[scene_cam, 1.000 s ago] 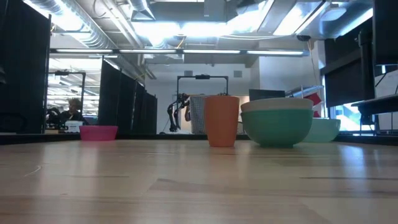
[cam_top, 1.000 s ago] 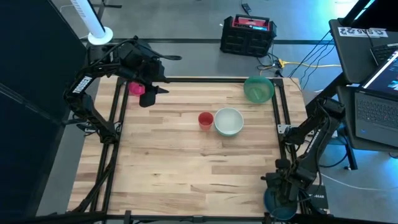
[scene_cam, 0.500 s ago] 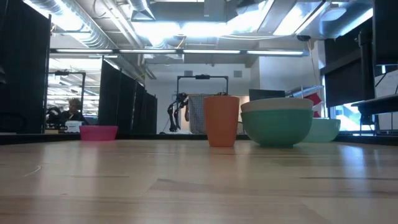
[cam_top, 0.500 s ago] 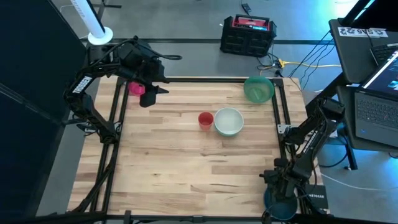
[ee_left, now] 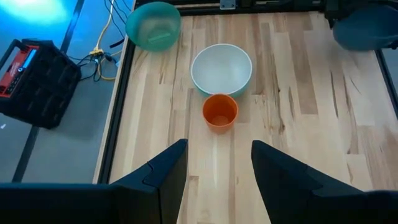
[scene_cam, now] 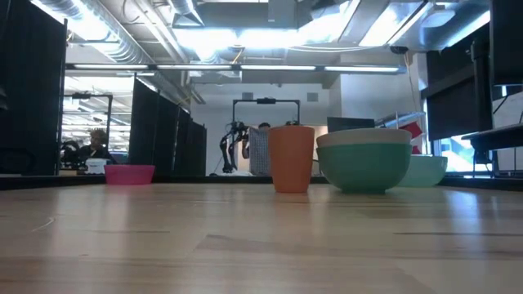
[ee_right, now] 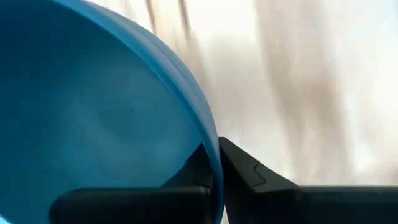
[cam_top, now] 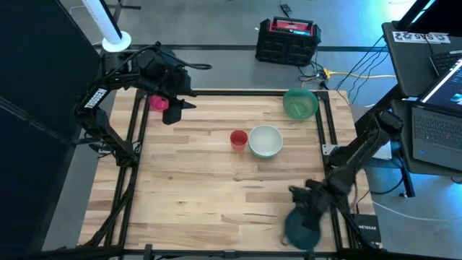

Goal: Nest bowls inside each other
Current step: Stack the blue bowl on top of the green bowl

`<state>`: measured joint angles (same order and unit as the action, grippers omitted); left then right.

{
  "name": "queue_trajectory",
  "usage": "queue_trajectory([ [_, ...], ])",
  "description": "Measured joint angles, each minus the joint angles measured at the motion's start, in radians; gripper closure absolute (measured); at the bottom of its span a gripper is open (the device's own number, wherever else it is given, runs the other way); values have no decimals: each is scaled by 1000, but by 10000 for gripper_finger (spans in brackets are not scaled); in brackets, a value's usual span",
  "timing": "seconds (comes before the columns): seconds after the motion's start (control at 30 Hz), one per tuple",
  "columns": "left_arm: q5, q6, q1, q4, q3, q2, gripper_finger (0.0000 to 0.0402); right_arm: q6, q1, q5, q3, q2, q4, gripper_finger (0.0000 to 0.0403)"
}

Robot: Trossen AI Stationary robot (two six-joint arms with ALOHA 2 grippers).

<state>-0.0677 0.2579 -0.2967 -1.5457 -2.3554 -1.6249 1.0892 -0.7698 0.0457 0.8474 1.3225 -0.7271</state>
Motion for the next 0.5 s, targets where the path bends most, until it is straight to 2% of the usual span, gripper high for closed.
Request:
queue_trajectory([
  [0.17, 0, 0, -6, -22, 0, 0, 239, -263, 281, -2, 72, -2, -11, 402],
  [0.5, 0, -22, -6, -24, 0, 0, 239, -586, 699, -7, 215, 4, -160, 403],
])
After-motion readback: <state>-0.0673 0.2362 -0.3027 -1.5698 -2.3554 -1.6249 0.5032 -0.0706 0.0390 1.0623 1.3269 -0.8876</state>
